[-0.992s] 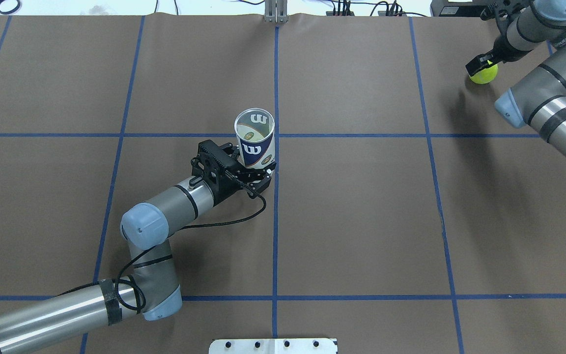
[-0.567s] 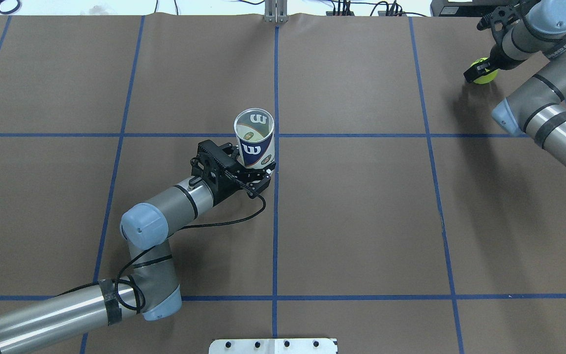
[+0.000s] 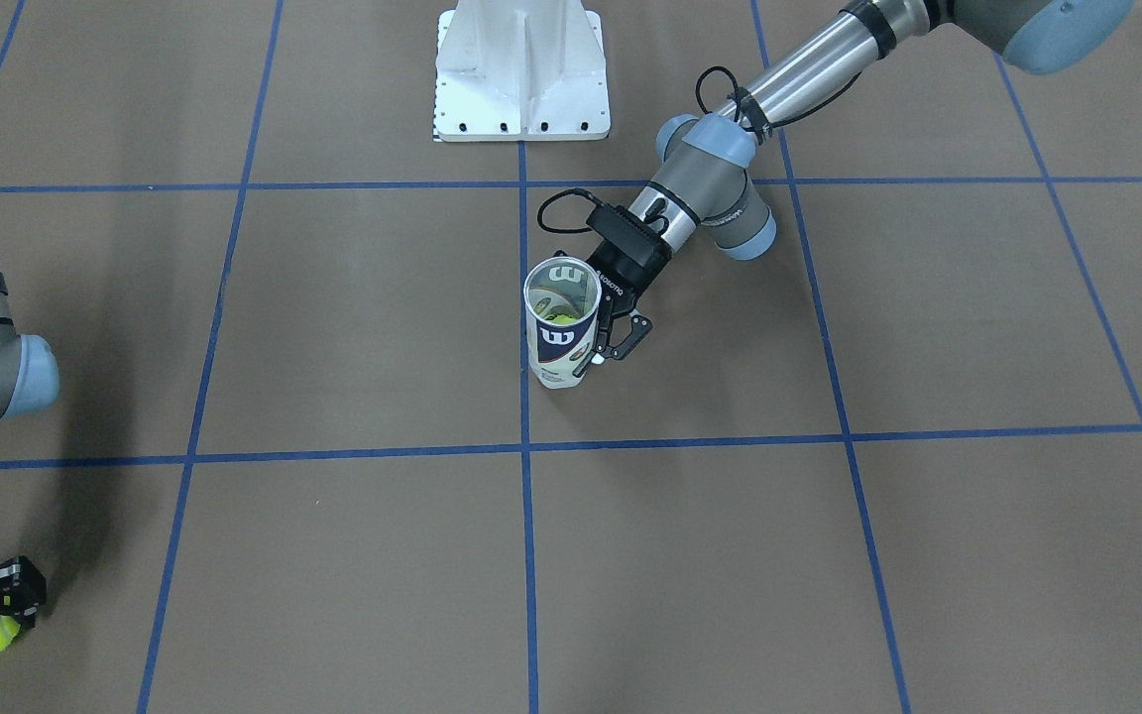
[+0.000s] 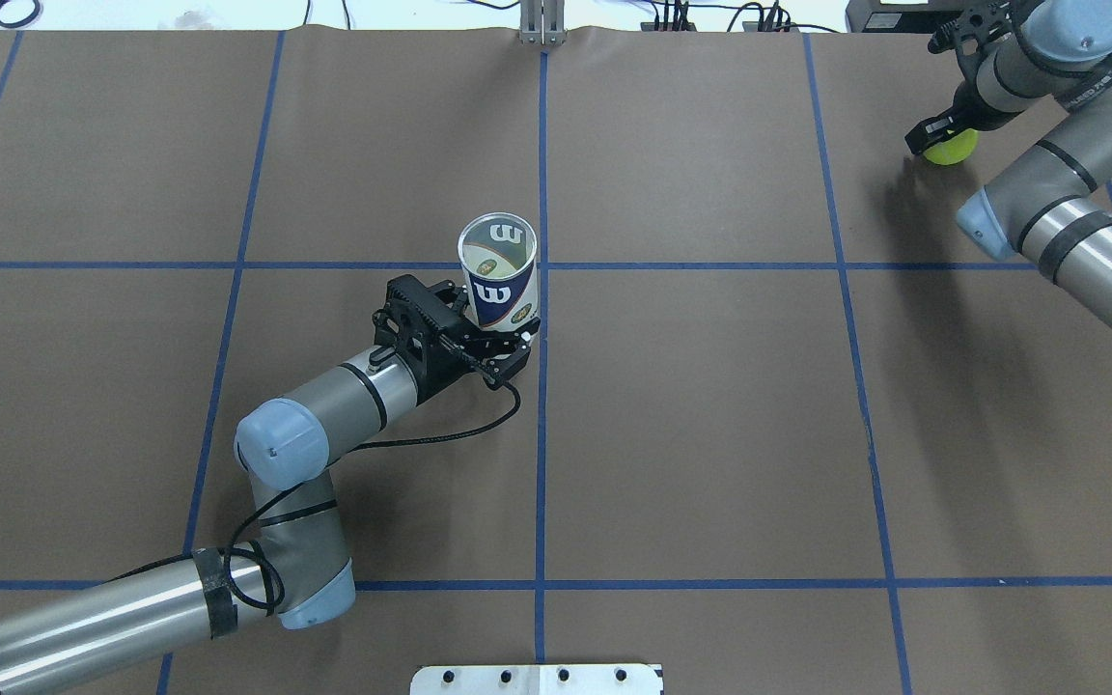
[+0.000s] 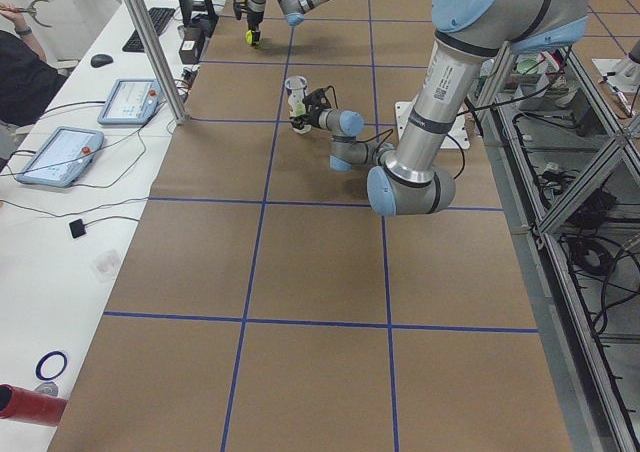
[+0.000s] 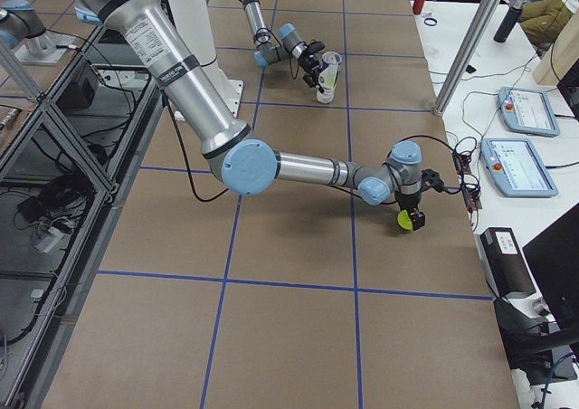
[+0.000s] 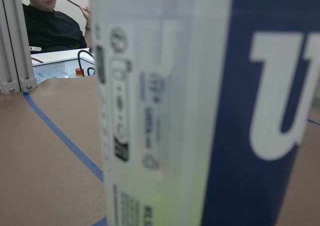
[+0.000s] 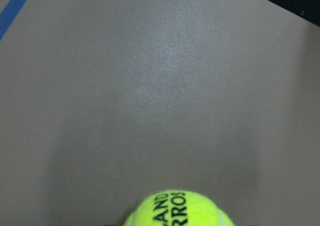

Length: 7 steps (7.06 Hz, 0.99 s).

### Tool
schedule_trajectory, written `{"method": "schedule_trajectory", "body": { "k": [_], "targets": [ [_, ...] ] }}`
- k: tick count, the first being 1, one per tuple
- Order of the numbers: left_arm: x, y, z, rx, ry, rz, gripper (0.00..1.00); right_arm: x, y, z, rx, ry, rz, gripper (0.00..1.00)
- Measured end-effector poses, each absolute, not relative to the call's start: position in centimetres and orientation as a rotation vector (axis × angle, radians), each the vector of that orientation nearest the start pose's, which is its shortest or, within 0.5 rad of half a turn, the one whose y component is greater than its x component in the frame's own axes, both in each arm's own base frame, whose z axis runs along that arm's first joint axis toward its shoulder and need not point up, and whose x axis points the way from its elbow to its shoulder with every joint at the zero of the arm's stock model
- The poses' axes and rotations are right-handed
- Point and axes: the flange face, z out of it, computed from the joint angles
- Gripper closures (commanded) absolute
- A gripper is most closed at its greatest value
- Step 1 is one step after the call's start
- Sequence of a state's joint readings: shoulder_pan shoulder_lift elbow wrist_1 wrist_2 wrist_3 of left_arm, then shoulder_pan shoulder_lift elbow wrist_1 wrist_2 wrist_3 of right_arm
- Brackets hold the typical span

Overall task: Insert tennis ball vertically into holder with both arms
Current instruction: 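Lift the ball and carry it above the can with the right gripper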

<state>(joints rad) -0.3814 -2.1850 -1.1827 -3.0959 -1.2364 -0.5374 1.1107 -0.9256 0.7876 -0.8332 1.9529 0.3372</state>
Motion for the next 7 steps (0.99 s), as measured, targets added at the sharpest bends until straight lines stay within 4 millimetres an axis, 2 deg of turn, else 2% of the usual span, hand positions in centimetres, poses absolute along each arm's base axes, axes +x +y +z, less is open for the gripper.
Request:
{"method": "schedule_trajectory", "body": {
  "k": [1, 2, 3, 4, 5, 6, 7],
  "targets": [
    [58.9, -41.5, 30.7, 1.308, 1.155, 0.185, 0.23, -25.9, -74.5, 56.7, 0.409, -0.583, -0.232, 1.00],
    [58.9, -41.5, 30.7, 1.308, 1.155, 0.185, 0.23, -25.2, -75.4, 54.9, 0.420, -0.610, -0.225, 1.00],
    [58.9, -41.5, 30.7, 1.308, 1.156, 0.185, 0.23, -23.9, -76.9, 51.5, 0.423, -0.646, -0.211, 1.00],
    [59.0, -41.5, 30.7, 1.307, 1.156, 0.185, 0.23, -23.2, -78.1, 47.0, 0.413, -0.674, -0.180, 1.00],
    [59.0, -41.5, 30.7, 1.307, 1.158, 0.185, 0.23, -23.4, -78.4, 42.4, 0.394, -0.721, -0.122, 1.00],
    [59.0, -41.4, 30.6, 1.307, 1.159, 0.185, 0.23, -24.2, -78.0, 37.9, 0.363, -0.807, -0.046, 1.00],
    [59.1, -41.4, 30.5, 1.307, 1.162, 0.184, 0.23, -25.9, -76.8, 32.8, 0.312, -0.919, 0.042, 1.00]
  ]
}}
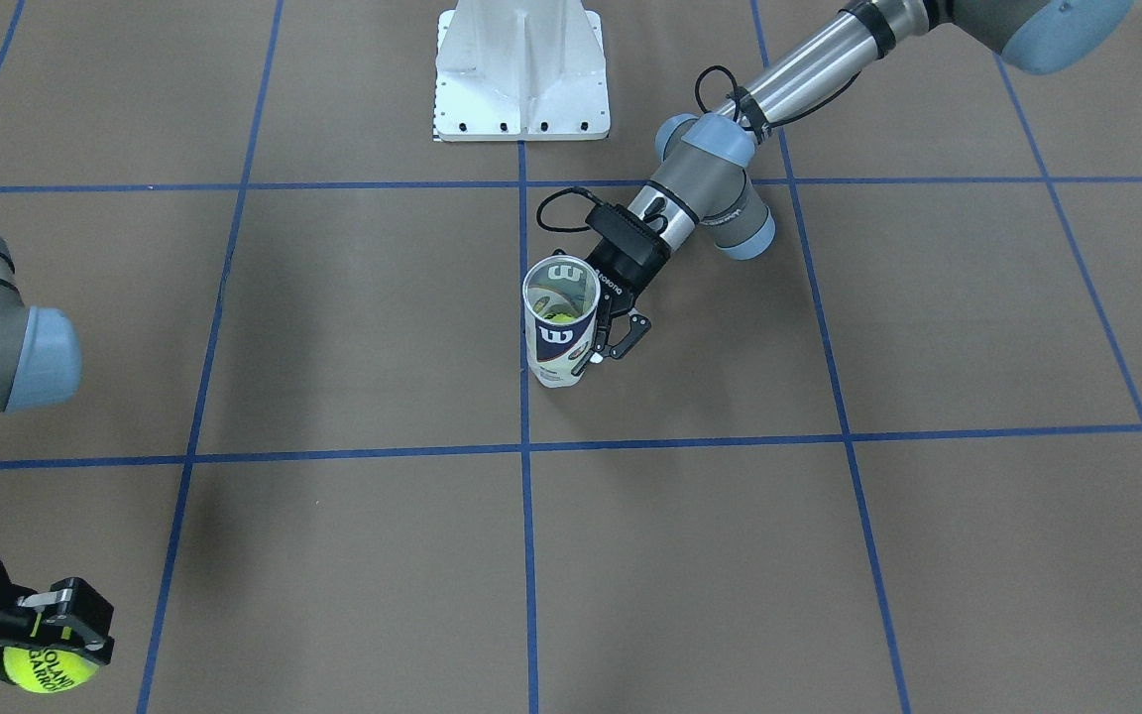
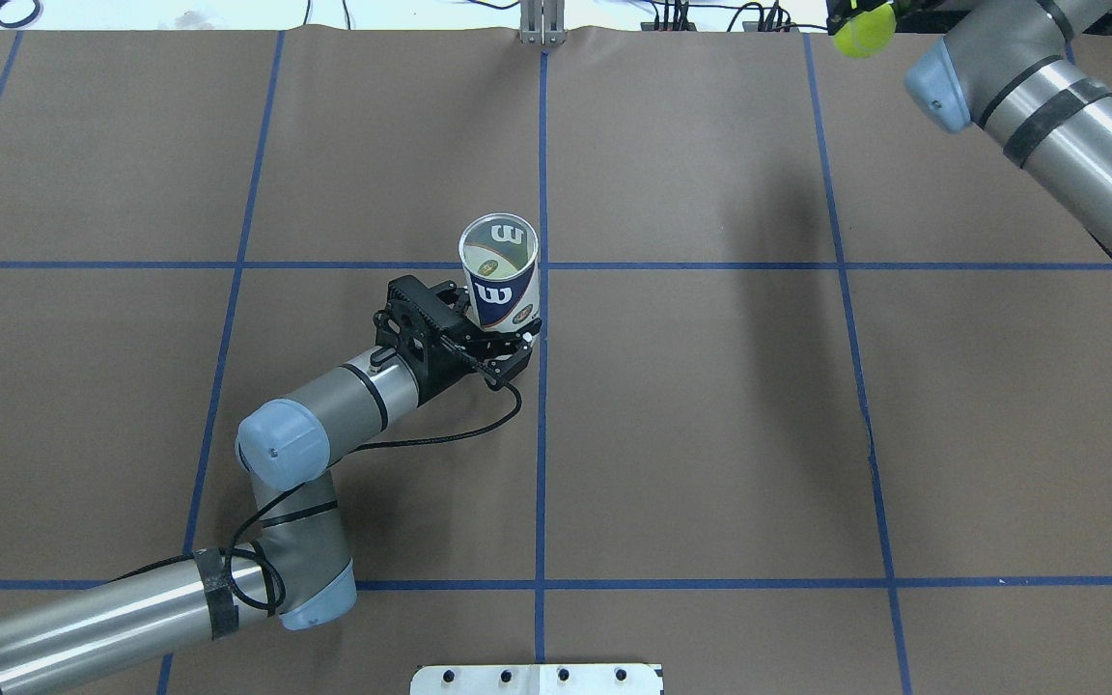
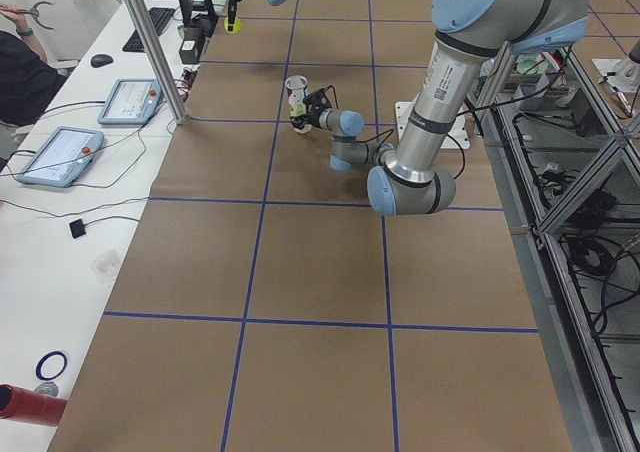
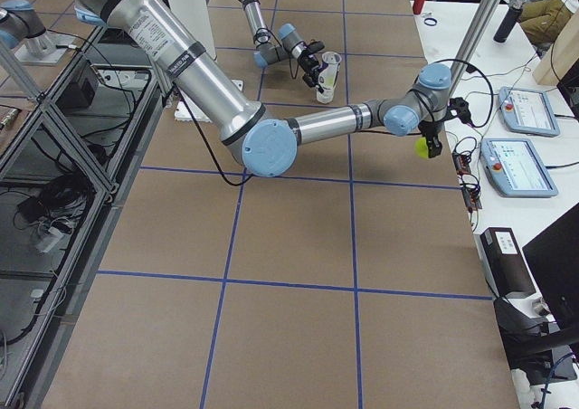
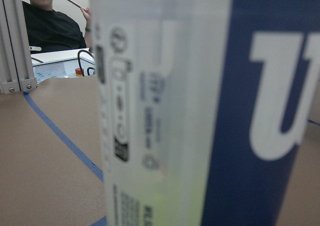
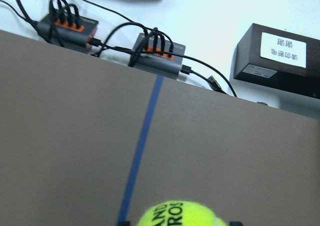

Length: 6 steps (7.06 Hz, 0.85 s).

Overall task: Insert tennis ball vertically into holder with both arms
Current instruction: 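Lift the ball and carry it above the can with the right gripper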

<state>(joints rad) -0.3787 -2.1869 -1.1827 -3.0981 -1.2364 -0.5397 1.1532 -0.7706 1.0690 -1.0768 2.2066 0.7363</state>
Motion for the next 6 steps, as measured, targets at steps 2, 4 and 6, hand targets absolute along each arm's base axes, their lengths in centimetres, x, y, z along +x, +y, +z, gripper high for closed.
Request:
{"method": "schedule_trajectory", "body": {
  "k": [2, 4, 6],
  "targets": [
    [59.2, -41.3, 30.5, 1.305, 1.165, 0.183, 0.23, -32.7, -72.4, 19.2, 0.146, -1.151, 0.193, 1.00],
    [59.2, -41.2, 30.5, 1.304, 1.167, 0.184, 0.23, -37.3, -66.4, 10.1, 0.078, -1.264, 0.192, 1.00],
    [59.2, -41.1, 30.5, 1.303, 1.167, 0.184, 0.23, -39.8, -60.9, 5.9, 0.045, -1.280, 0.146, 1.00]
  ]
}}
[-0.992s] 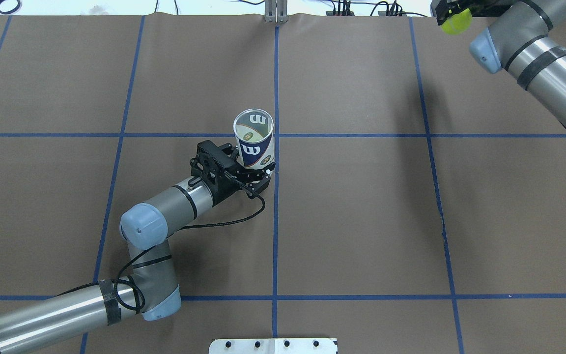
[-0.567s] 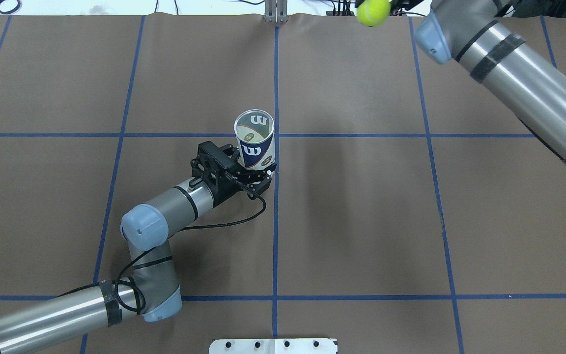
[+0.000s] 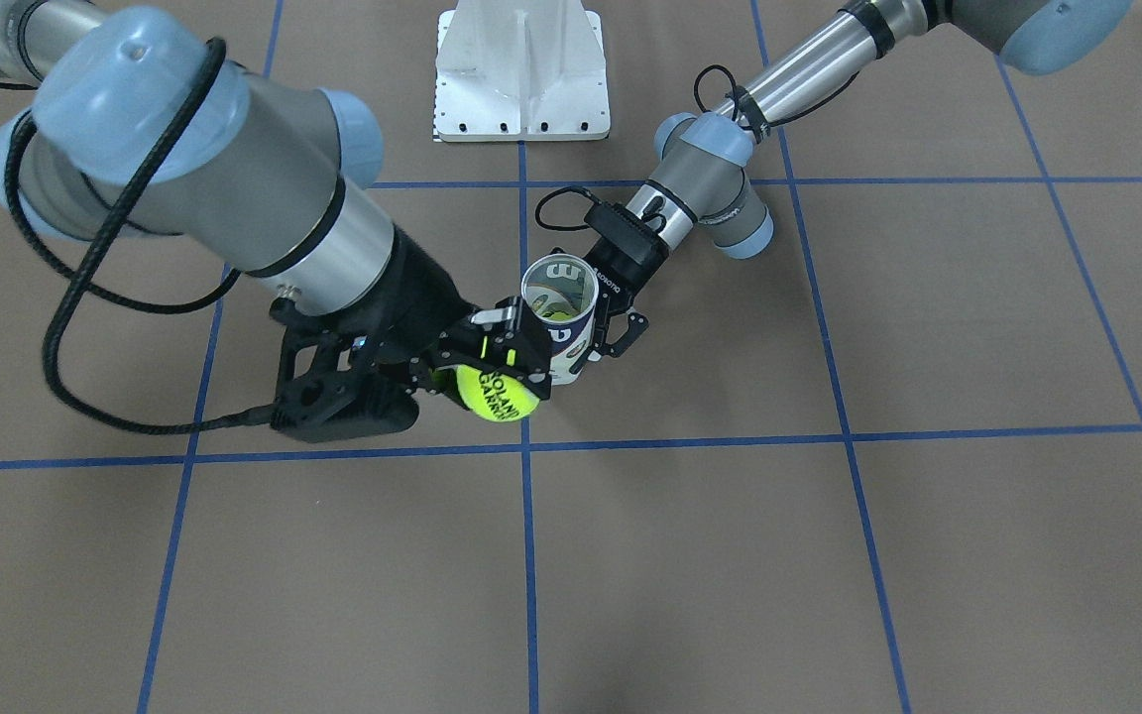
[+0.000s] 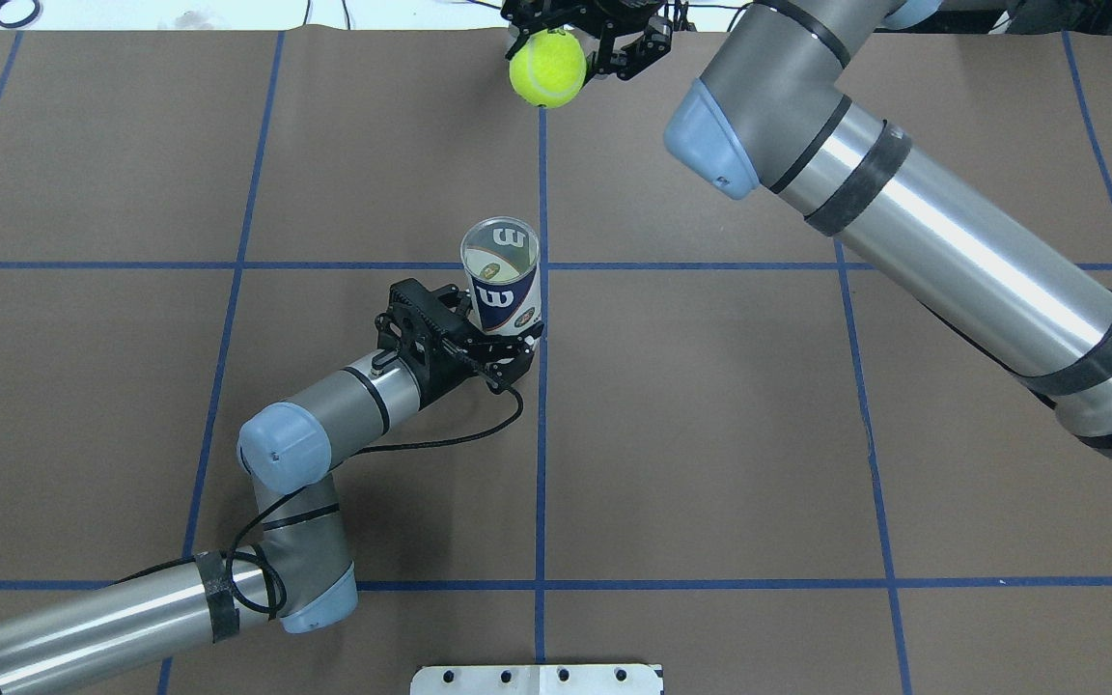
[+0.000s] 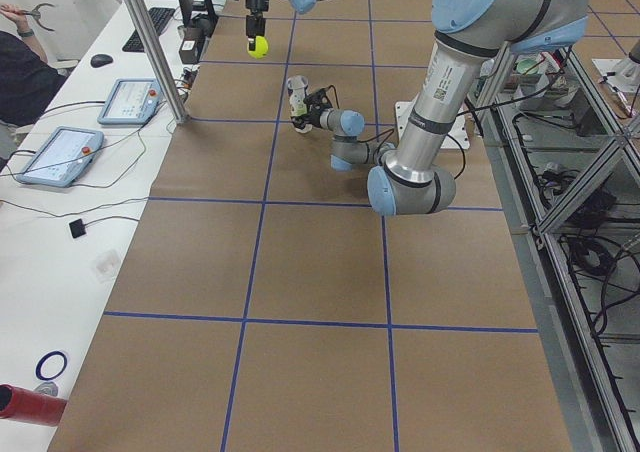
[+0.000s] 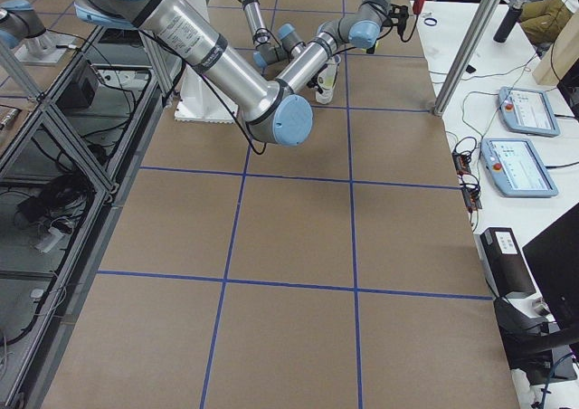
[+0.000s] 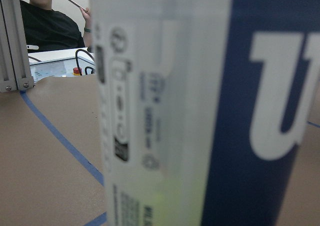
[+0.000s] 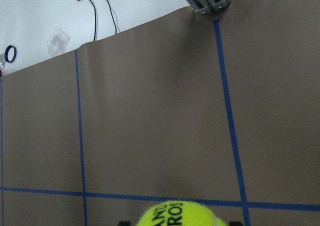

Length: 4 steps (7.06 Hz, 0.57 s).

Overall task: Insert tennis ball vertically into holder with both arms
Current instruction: 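Lift the ball and carry it above the can with the right gripper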

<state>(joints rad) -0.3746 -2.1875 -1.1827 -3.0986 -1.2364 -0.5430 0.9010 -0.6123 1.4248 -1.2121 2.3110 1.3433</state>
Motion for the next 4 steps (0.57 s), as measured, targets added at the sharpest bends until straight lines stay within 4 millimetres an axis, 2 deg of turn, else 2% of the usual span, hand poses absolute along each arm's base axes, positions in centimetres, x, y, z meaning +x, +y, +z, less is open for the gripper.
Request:
{"method": "schedule_trajectory", "body": {
  "k": [1, 2, 4],
  "targets": [
    [59.3, -41.1, 30.5, 1.303, 1.167, 0.184, 0.23, -40.9, -58.3, 4.7, 0.024, -1.281, 0.118, 1.00],
    [59.3, -41.1, 30.5, 1.303, 1.167, 0.185, 0.23, -42.2, -56.4, 4.6, 0.002, -1.278, 0.096, 1.00],
    [59.2, -41.1, 30.6, 1.305, 1.164, 0.188, 0.23, -44.5, -54.5, 5.9, -0.026, -1.257, 0.078, 1.00]
  ]
}}
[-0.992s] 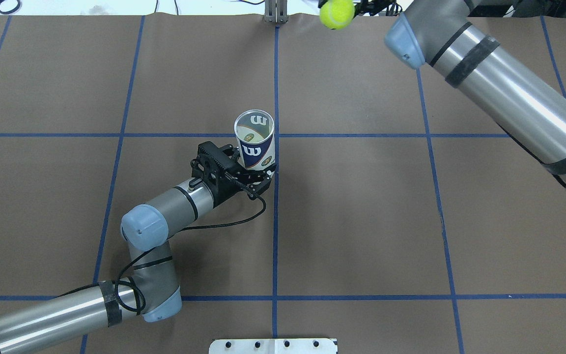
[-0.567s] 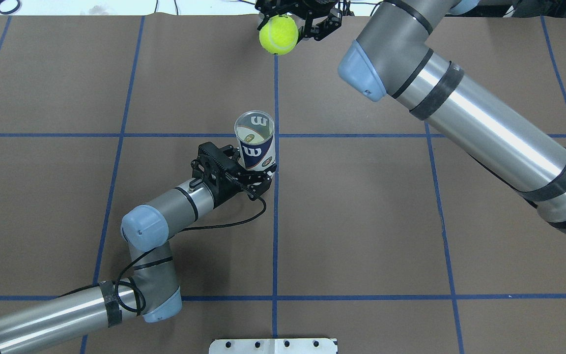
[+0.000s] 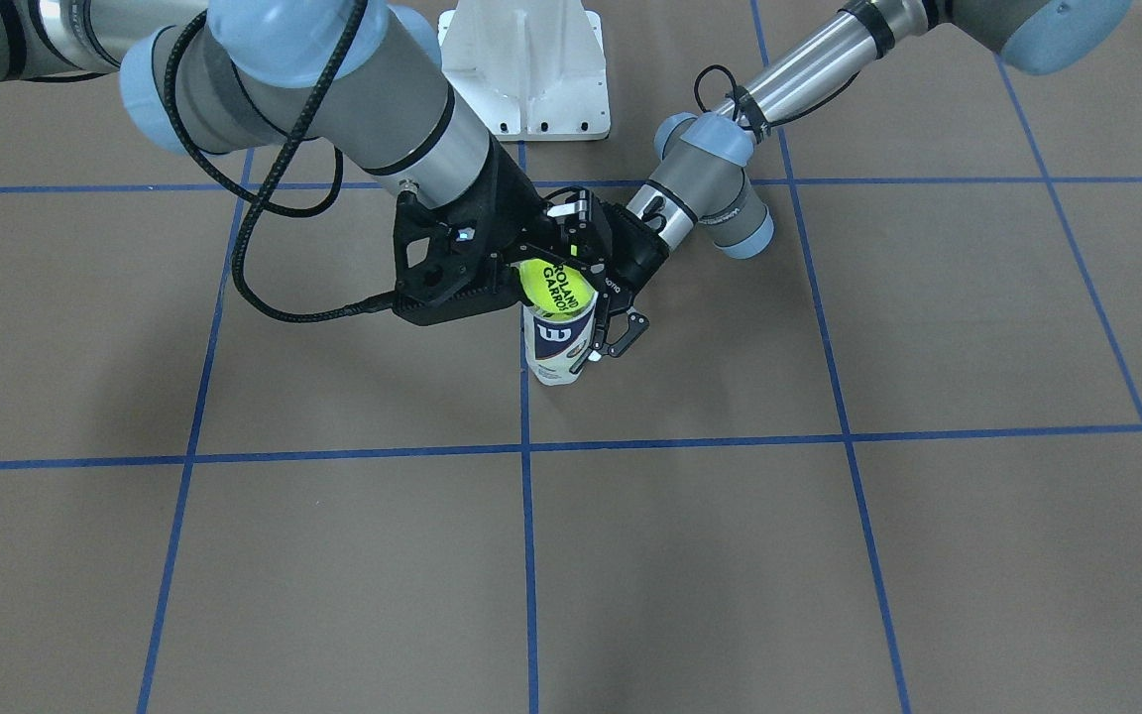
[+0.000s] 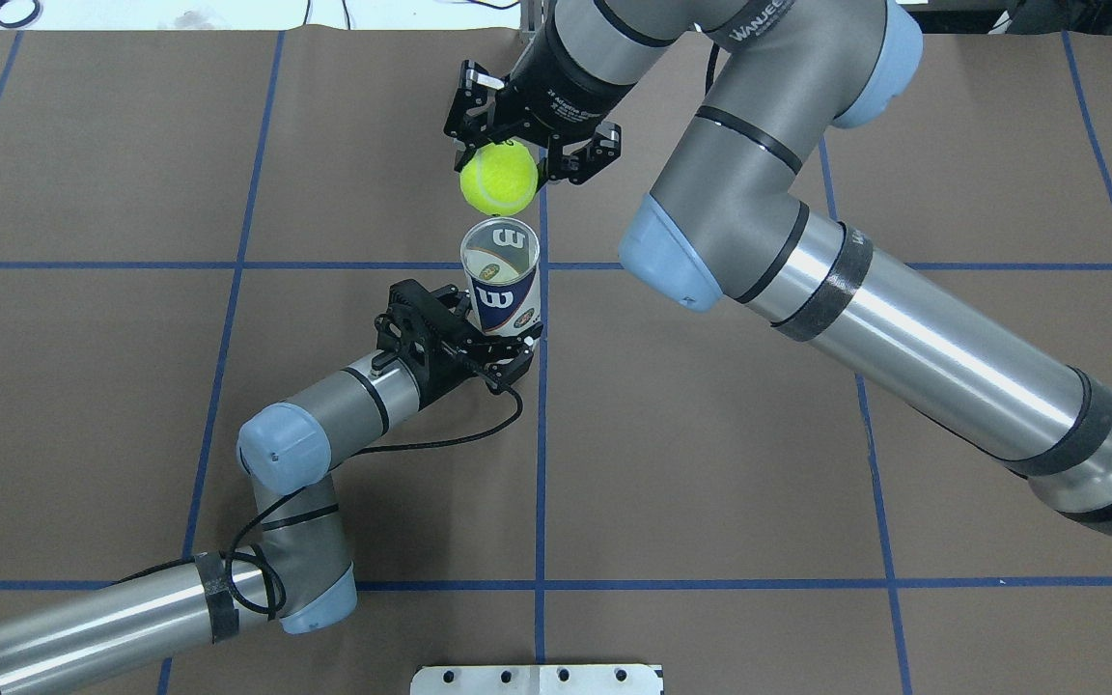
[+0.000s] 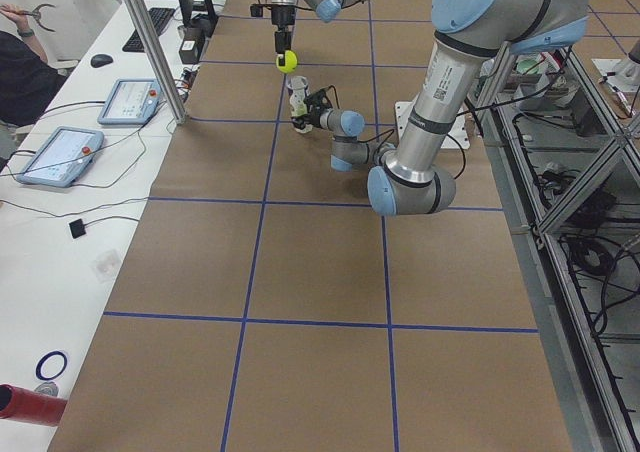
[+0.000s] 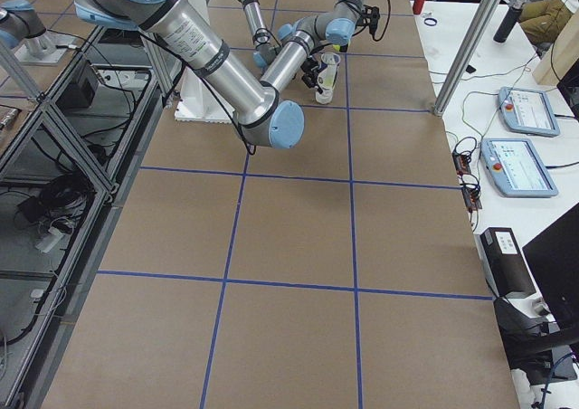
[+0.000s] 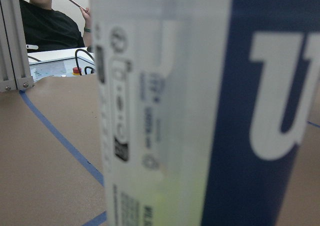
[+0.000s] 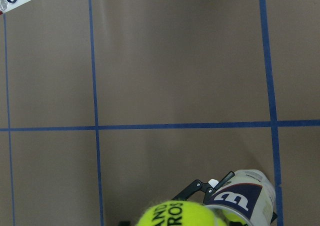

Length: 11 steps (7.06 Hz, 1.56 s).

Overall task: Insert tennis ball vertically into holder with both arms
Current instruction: 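Lift the ball and carry it above the can with the right gripper, then lower the held ball into the can's open top with the right gripper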

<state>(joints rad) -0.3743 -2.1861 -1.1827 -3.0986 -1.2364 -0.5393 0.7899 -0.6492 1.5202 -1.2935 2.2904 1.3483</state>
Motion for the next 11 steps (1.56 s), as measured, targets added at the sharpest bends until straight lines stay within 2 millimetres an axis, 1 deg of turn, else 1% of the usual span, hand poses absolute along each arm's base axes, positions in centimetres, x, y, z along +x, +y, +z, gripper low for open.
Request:
{"method": "schedule_trajectory", "body": {
  "k": [3, 4, 5, 6, 9, 10, 11],
  "targets": [
    [59.2, -41.2, 30.6, 1.307, 1.161, 0.188, 0.23, -46.5, -53.2, 7.4, -0.044, -1.235, 0.072, 1.00],
    [59.1, -41.2, 30.6, 1.307, 1.161, 0.188, 0.23, -46.9, -52.9, 7.7, -0.049, -1.232, 0.069, 0.37],
    [59.1, -41.3, 30.6, 1.307, 1.161, 0.187, 0.23, -47.0, -52.7, 7.9, -0.052, -1.231, 0.068, 0.03],
    [59.1, -41.3, 30.6, 1.307, 1.160, 0.188, 0.23, -46.8, -52.4, 8.2, -0.052, -1.231, 0.067, 0.02],
    [59.1, -41.4, 30.7, 1.308, 1.158, 0.187, 0.23, -45.9, -51.5, 8.5, -0.049, -1.243, 0.062, 0.02],
    [59.0, -41.4, 30.6, 1.308, 1.158, 0.186, 0.23, -45.8, -51.4, 8.3, -0.048, -1.247, 0.063, 0.21],
    [59.0, -41.4, 30.6, 1.308, 1.158, 0.186, 0.23, -45.6, -51.3, 8.0, -0.045, -1.253, 0.062, 0.91]
  ]
}}
